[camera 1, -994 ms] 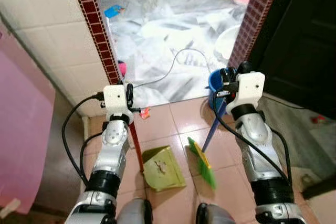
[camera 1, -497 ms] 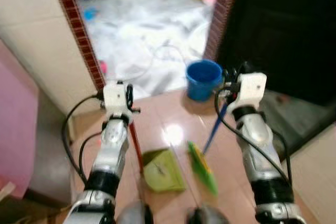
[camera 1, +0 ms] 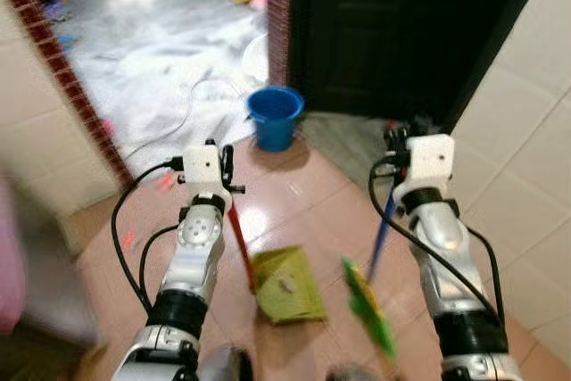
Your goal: Sweep floor
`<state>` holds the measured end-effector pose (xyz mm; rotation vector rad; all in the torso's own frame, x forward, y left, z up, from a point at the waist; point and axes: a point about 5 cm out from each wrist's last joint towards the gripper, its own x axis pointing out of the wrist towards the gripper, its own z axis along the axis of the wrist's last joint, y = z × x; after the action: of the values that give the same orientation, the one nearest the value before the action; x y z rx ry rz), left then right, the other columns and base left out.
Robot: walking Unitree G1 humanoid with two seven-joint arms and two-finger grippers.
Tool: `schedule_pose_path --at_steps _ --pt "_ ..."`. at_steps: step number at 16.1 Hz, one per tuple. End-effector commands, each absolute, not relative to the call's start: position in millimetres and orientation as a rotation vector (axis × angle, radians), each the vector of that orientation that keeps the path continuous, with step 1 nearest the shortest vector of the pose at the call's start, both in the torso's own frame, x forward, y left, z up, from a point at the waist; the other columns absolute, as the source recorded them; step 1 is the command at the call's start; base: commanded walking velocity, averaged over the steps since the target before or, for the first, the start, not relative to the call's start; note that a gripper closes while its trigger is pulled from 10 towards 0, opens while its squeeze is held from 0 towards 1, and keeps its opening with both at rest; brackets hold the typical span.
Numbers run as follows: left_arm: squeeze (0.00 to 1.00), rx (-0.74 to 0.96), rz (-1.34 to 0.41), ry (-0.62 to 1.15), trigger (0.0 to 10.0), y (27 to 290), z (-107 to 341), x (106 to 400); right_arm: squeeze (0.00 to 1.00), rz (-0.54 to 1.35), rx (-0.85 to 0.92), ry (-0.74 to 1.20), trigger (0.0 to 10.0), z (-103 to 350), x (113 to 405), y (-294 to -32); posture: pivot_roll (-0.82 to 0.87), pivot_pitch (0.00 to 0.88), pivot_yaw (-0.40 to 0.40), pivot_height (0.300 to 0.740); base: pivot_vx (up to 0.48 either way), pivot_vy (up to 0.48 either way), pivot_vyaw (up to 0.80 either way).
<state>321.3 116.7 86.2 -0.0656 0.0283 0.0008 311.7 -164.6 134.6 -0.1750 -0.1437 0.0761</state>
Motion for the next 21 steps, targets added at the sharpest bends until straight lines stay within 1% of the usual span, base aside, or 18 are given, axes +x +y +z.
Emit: schedule_pose_path --at_steps 1,6,8,9,10,11,12,14,17,18,19,20,21 --pt "0.00 -0.028 -0.012 0.023 10.0 118.8 87.0 320.5 0.00 0.047 -0.189 -0.150 10.0 138.5 313.2 -167.4 -0.07 0.000 0.055 0.740 0.000 0.000 0.00" --pt "0.00 -0.026 -0.028 0.046 10.0 116.2 81.4 316.7 0.00 -0.025 -0.257 -0.099 10.0 131.5 315.6 -175.8 -0.06 0.000 0.057 0.740 0.000 0.000 0.00" --pt "0.00 -0.043 -0.060 0.049 10.0 111.5 80.6 313.3 0.00 -0.127 -0.323 -0.076 10.0 131.7 315.4 -189.3 -0.06 0.000 0.059 0.740 0.000 0.000 0.00" --pt "0.00 -0.043 -0.068 0.053 10.0 109.9 80.1 312.7 0.00 -0.145 -0.361 -0.060 10.0 130.9 315.1 -192.9 -0.06 0.000 0.060 0.740 0.000 0.000 0.00" --pt "0.00 -0.044 -0.089 0.064 10.0 105.9 78.8 311.5 0.00 -0.177 -0.382 -0.021 10.0 127.4 313.6 -200.6 -0.07 0.000 0.062 0.740 0.000 0.000 0.00" --pt "0.00 -0.043 -0.098 0.077 10.0 104.6 76.9 311.1 0.00 -0.187 -0.392 0.012 10.0 123.1 312.9 -203.0 -0.07 0.000 0.061 0.740 0.000 0.000 0.00" --pt "0.00 -0.034 -0.124 0.117 10.0 101.7 69.7 309.9 0.00 -0.217 -0.377 0.088 10.0 112.4 310.6 -208.1 -0.07 0.000 0.062 0.740 0.000 0.000 0.00" --pt "0.00 -0.027 -0.134 0.133 10.0 101.3 67.1 309.9 0.00 -0.233 -0.377 0.118 10.0 108.4 309.0 -209.3 -0.07 0.000 0.062 0.740 0.000 0.000 0.00" --pt "0.00 -0.026 -0.139 0.141 10.0 100.7 66.8 310.5 0.00 -0.256 -0.298 0.255 10.0 91.2 305.4 -208.5 -0.07 0.000 0.061 0.740 0.000 0.000 0.00" --pt "0.00 -0.028 -0.144 0.136 10.0 100.0 66.6 310.4 0.00 -0.269 -0.238 0.267 10.0 87.2 304.2 -206.5 -0.06 0.000 0.059 0.740 0.000 0.000 0.00" --pt "0.00 -0.026 -0.144 0.137 10.0 100.0 65.5 310.1 0.00 -0.269 -0.193 0.261 10.0 87.1 305.0 -203.7 -0.06 0.000 0.059 0.740 0.000 0.000 0.00" --pt "0.00 -0.028 -0.137 0.143 10.0 100.5 63.9 310.0 0.00 -0.262 -0.101 0.217 10.0 91.9 308.6 -197.9 -0.06 0.000 0.061 0.740 0.000 0.000 0.00" --pt "0.00 -0.034 -0.124 0.152 10.0 101.1 62.1 309.9 0.00 -0.255 -0.065 0.154 10.0 100.5 313.1 -193.6 -0.06 0.000 0.060 0.740 0.000 0.000 0.00"
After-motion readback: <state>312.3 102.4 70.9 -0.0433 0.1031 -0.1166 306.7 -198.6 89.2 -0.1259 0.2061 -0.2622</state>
